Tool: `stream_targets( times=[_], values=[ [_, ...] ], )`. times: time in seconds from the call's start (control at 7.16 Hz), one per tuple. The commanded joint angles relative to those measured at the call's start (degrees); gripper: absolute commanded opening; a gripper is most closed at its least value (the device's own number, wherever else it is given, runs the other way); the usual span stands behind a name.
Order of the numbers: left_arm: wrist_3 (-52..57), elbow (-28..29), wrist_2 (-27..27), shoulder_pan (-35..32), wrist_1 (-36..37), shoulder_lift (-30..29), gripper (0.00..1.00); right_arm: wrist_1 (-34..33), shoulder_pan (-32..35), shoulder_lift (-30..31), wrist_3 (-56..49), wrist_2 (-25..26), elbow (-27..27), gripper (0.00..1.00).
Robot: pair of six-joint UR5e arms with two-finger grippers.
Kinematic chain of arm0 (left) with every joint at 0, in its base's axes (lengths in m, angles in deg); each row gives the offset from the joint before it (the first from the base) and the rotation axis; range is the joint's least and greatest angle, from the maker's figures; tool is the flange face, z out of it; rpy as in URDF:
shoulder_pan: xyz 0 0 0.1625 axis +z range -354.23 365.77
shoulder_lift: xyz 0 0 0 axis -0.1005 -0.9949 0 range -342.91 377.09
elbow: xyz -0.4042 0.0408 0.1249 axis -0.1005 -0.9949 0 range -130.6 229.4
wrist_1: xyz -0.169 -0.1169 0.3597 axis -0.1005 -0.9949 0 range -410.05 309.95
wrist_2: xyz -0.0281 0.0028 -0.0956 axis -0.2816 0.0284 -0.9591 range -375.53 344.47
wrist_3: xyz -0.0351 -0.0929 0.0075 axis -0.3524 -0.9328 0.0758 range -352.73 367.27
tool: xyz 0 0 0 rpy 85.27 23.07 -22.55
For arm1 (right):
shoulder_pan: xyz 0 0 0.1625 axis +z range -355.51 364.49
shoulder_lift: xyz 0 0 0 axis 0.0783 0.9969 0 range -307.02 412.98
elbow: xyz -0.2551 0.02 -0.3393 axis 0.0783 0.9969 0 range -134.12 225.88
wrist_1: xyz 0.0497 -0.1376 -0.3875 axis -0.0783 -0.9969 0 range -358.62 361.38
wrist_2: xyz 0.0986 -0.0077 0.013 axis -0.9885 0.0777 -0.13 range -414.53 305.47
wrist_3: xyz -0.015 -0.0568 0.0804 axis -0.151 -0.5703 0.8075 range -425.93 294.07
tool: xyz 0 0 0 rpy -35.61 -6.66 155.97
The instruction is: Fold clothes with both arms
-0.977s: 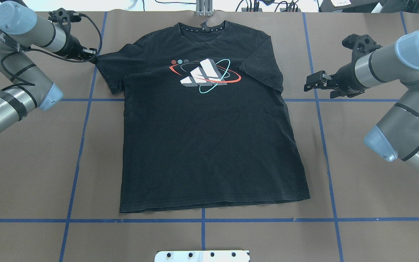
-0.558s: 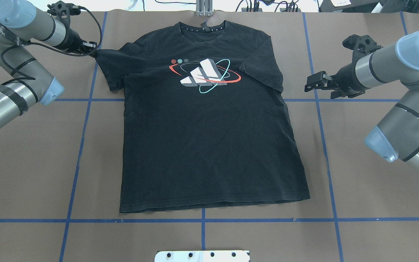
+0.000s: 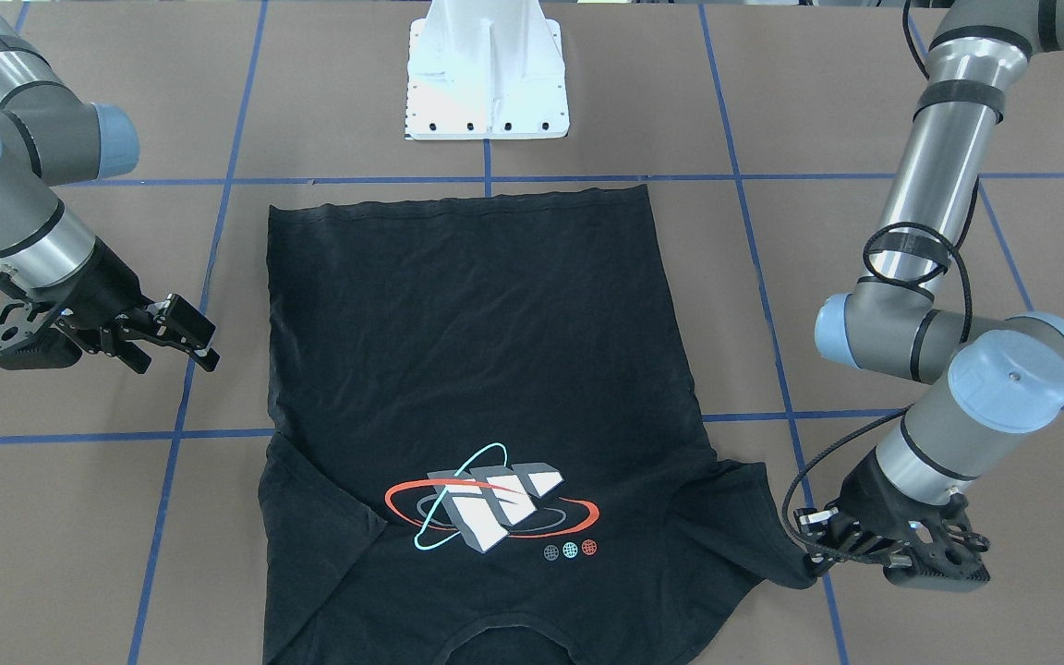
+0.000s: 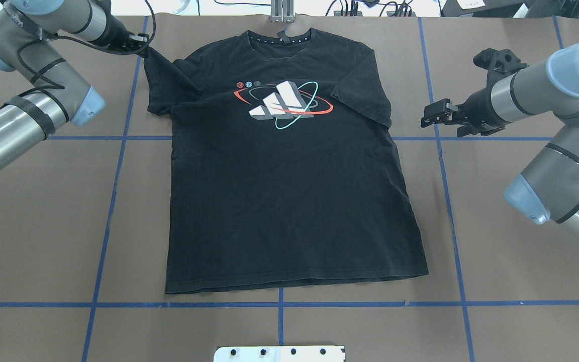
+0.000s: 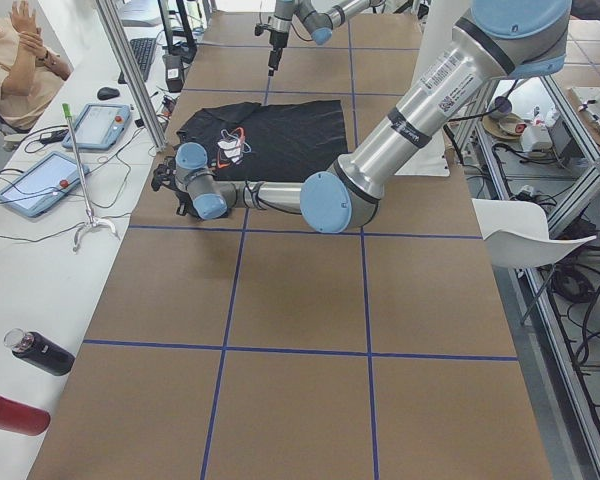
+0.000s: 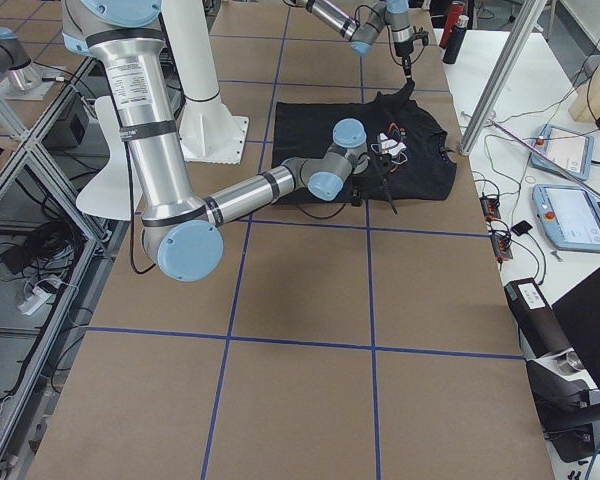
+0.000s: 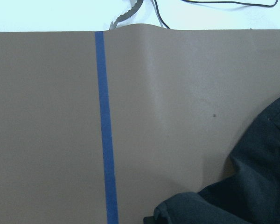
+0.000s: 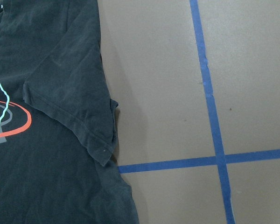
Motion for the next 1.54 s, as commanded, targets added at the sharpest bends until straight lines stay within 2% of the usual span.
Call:
stream_targets(
  times=[0.0, 0.28, 0.42, 0.7, 0.84, 1.12, 1.4],
  values=[
    [-5.1, -15.1, -0.1, 1.8, 10.4, 3.2, 0.0, 0.0, 0.0, -0.4, -0.1, -0.1, 0.2, 1.0],
    [-16.1, -16.7, 1.5, 6.6, 10.4, 1.7, 0.0, 0.0, 0.0, -0.4, -0.7, -0.1, 0.5, 1.0],
    [-16.7, -16.4, 5.1, 7.9, 10.4, 0.9, 0.0, 0.0, 0.0, -0.4, -0.7, -0.1, 1.1, 1.0],
    [-18.6, -11.9, 8.3, 8.7, 10.2, -3.1, 0.0, 0.0, 0.0, -0.4, 0.0, 0.0, 1.1, 1.0],
    [-20.9, -9.5, 12.8, 10.4, 9.9, -5.0, 0.0, 0.0, 0.0, -0.4, 0.0, 0.0, 1.2, 1.0],
    [-22.7, -6.9, 14.4, 11.4, 9.6, -7.1, 0.0, 0.0, -0.2, -0.4, 0.0, 0.0, 1.3, 1.0],
    [-24.2, -4.8, 18.4, 12.5, 8.2, -8.6, 0.0, 0.0, -0.4, -0.6, -0.1, 0.0, 2.3, 1.0]
  ],
)
